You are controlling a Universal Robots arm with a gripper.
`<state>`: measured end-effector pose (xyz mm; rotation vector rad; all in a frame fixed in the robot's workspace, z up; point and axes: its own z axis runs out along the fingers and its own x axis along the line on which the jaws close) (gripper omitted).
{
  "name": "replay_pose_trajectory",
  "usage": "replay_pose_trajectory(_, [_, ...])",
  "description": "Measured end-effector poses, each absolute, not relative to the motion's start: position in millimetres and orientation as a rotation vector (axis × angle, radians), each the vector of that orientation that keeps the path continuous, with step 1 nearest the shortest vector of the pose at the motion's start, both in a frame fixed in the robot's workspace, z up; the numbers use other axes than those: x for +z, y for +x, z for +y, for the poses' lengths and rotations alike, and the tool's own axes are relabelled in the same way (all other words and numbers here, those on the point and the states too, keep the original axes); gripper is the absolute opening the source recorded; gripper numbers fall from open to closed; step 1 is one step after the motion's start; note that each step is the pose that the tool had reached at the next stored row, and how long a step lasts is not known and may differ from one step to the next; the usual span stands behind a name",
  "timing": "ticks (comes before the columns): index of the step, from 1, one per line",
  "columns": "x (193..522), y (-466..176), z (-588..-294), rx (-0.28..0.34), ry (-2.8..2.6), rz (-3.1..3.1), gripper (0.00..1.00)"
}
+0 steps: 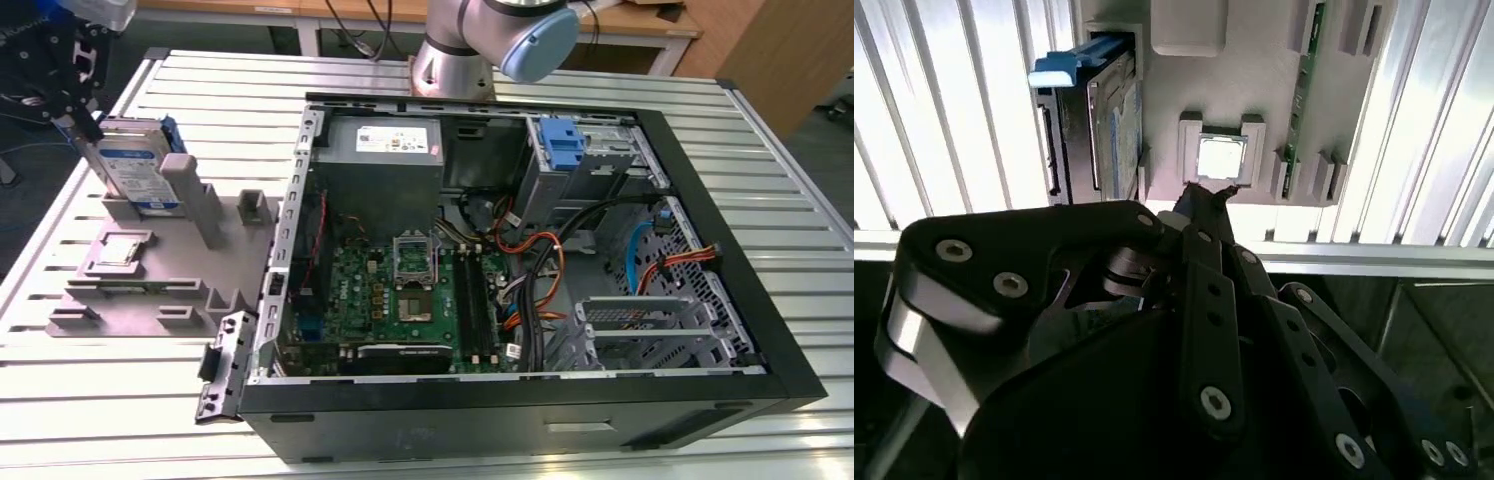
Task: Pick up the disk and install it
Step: 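Pick up the disk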
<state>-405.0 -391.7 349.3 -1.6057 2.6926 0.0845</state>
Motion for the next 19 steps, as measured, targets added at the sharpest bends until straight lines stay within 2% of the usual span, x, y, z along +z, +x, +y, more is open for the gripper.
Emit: replay_pose_trajectory(19, [347.0, -405.3, -385.4, 0.085, -1.972, 2.447, 0.1])
